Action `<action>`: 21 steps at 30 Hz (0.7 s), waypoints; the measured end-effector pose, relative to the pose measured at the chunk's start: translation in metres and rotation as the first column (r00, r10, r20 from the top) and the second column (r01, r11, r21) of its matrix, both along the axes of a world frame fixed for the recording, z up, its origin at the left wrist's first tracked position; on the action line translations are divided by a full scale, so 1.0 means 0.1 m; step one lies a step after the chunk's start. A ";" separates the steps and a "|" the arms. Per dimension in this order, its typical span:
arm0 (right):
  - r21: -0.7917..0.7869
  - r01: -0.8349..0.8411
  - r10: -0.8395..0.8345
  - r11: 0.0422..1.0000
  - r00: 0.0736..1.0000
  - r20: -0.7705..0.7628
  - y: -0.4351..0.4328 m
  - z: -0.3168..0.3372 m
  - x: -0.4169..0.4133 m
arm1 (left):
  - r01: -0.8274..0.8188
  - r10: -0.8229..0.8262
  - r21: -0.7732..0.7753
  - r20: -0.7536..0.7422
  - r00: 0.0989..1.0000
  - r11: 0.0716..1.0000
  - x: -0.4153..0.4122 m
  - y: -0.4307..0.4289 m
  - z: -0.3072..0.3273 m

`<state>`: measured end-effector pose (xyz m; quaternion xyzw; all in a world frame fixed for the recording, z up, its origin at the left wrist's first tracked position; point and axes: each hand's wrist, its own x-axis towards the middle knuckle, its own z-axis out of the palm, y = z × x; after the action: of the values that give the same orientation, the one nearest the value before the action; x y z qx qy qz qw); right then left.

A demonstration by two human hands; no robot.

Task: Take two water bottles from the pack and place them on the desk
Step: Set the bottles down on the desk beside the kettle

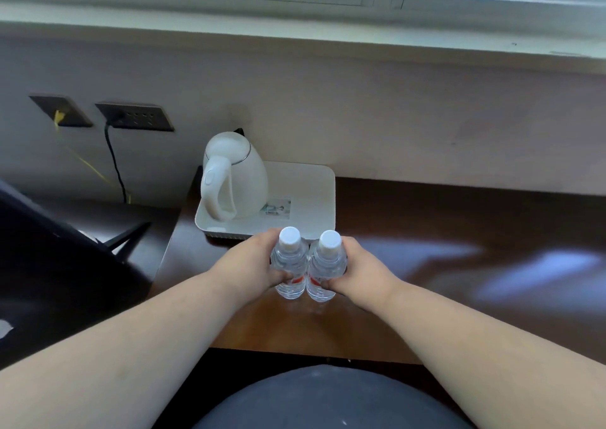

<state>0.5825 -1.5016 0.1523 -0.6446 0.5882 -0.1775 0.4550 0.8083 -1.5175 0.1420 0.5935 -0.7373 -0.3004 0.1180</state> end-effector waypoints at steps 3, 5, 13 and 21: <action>-0.063 -0.006 0.008 0.998 1.000 0.027 -0.19 0.21 0.00 | 0.006 -0.007 -0.033 -0.025 1.000 0.999 0.02 -0.20 0.23; -0.104 -0.032 0.037 0.994 0.998 0.043 -0.43 0.37 0.01 | 0.025 -0.028 -0.065 -0.033 0.999 0.998 0.04 -0.43 0.44; -0.113 0.055 -0.058 0.992 0.998 -0.027 -1.71 0.50 0.05 | -0.007 0.021 -0.101 0.139 0.990 0.995 -0.01 -1.72 0.91; -0.111 0.095 -0.097 0.989 0.995 -0.009 -2.40 0.04 0.21 | 0.052 -0.053 0.012 0.349 0.936 0.999 -0.07 -2.60 0.54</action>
<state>0.6031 -1.7415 0.1566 -0.6410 0.6112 -0.2267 0.4052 0.8017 -1.7778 0.1964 0.6175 -0.7618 -0.1942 -0.0235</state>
